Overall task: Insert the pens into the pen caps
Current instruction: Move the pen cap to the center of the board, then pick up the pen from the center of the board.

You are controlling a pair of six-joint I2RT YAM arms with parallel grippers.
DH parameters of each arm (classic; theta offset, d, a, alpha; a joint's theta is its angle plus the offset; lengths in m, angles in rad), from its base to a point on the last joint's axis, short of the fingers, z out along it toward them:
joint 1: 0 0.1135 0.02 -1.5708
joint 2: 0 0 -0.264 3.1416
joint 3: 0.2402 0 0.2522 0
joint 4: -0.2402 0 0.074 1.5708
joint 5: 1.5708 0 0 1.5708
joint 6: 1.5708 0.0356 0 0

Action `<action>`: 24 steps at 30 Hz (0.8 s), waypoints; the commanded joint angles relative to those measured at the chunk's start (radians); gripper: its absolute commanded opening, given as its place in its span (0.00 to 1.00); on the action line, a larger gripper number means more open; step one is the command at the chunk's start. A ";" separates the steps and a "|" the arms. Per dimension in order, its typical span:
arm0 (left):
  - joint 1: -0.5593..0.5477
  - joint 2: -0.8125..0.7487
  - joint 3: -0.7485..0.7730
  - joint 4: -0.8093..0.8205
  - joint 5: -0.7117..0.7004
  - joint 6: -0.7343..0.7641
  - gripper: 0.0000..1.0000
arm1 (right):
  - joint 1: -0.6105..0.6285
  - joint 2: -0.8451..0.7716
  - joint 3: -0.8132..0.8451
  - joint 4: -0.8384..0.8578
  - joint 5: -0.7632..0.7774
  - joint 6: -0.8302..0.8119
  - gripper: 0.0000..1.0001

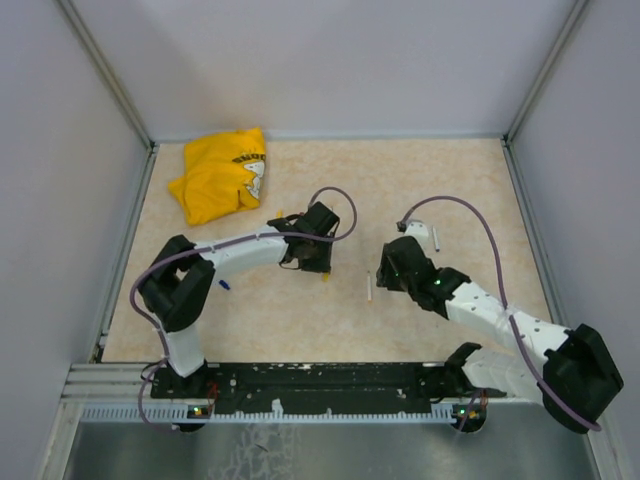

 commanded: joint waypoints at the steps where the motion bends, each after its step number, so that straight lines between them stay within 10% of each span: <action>1: -0.001 -0.122 -0.045 0.077 -0.050 0.016 0.36 | 0.008 0.064 -0.004 0.035 -0.062 0.030 0.41; 24: -0.002 -0.347 -0.211 0.216 -0.119 0.031 0.37 | 0.099 0.328 0.043 0.075 -0.098 0.045 0.36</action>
